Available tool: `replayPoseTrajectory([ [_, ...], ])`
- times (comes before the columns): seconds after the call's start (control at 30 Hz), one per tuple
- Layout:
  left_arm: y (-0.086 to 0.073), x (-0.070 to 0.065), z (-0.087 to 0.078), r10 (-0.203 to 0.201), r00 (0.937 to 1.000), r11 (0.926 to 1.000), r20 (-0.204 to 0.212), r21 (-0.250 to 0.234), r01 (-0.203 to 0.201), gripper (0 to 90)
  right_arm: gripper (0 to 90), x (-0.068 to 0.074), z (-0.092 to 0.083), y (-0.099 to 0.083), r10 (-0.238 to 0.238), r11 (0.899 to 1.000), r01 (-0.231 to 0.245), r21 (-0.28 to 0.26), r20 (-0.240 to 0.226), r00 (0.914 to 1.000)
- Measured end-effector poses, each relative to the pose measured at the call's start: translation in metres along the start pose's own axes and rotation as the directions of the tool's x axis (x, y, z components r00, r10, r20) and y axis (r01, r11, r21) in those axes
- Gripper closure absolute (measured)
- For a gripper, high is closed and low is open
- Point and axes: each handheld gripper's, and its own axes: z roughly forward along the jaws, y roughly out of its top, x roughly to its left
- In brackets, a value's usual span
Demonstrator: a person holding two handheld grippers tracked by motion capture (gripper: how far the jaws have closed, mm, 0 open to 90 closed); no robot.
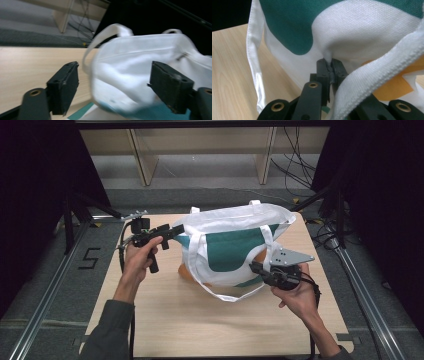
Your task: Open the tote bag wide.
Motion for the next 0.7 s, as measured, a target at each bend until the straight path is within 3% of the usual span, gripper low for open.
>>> replayPoseTrajectory([
  [0.03, 0.004, -0.004, -0.008, 0.016, 0.9998, 0.9999, 0.014, 0.001, -0.016, 19.7, 86.6, -0.001, 0.001, 0.000, -0.012, 1.000, 0.012, 0.000, -0.009, 0.9999],
  [0.1, 0.010, -0.012, -0.023, 0.000, 0.9977, 1.0000, 0.068, 0.001, 0.000, 14.3, 86.6, -0.001, 0.001, 0.001, -0.022, 1.000, 0.022, -0.003, -0.002, 0.9998],
  [0.13, 0.010, -0.017, -0.029, -0.001, 0.9958, 0.9999, 0.092, -0.011, 0.002, 14.4, 86.6, 0.001, 0.001, 0.001, 0.004, 1.000, -0.004, 0.003, -0.005, 1.0000],
  [0.17, 0.008, -0.023, -0.035, 0.031, 0.9958, 0.9995, 0.086, -0.012, -0.030, 14.9, 86.6, -0.001, 0.002, 0.001, -0.016, 1.000, 0.016, -0.023, 0.012, 0.9998],
  [0.2, 0.000, -0.032, -0.041, 0.097, 0.9941, 0.9953, 0.049, 0.000, -0.097, 16.0, 86.6, 0.000, 0.003, 0.002, -0.017, 1.000, 0.017, -0.013, 0.003, 0.9999],
  [0.27, -0.019, -0.041, -0.045, 0.167, 0.9859, 0.9851, 0.019, 0.041, -0.167, 17.0, 86.6, 0.000, 0.003, 0.003, -0.022, 1.000, 0.023, -0.022, 0.014, 0.9996],
  [0.33, -0.044, -0.042, -0.045, 0.161, 0.9845, 0.9842, 0.070, 0.064, -0.165, 17.0, 86.6, -0.002, 0.002, 0.003, -0.019, 1.000, 0.019, -0.020, 0.013, 0.9997],
  [0.4, -0.067, -0.037, -0.040, 0.167, 0.9792, 0.9796, 0.116, 0.093, -0.178, 17.4, 86.6, -0.004, 0.002, 0.003, -0.026, 0.999, 0.026, -0.019, 0.012, 0.9996],
  [0.47, -0.083, -0.029, -0.031, 0.179, 0.9791, 0.9759, 0.097, 0.109, -0.189, 19.1, 86.6, -0.002, 0.003, 0.004, -0.009, 1.000, 0.009, -0.023, 0.014, 0.9999],
  [0.53, -0.096, -0.024, -0.018, 0.173, 0.9806, 0.9751, 0.092, 0.124, -0.184, 19.5, 86.6, -0.003, 0.004, 0.005, -0.025, 0.999, 0.025, -0.032, 0.019, 0.9995],
  [0.63, -0.105, -0.022, 0.002, 0.149, 0.9819, 0.9787, 0.117, 0.124, -0.164, 17.9, 86.6, -0.005, 0.005, 0.006, -0.025, 0.999, 0.025, -0.030, 0.020, 0.9995],
  [0.7, -0.108, -0.023, 0.013, 0.183, 0.9762, 0.9758, 0.117, 0.100, -0.194, 26.4, 86.6, -0.007, 0.004, 0.007, -0.021, 1.000, 0.021, -0.023, 0.020, 0.9996],
])
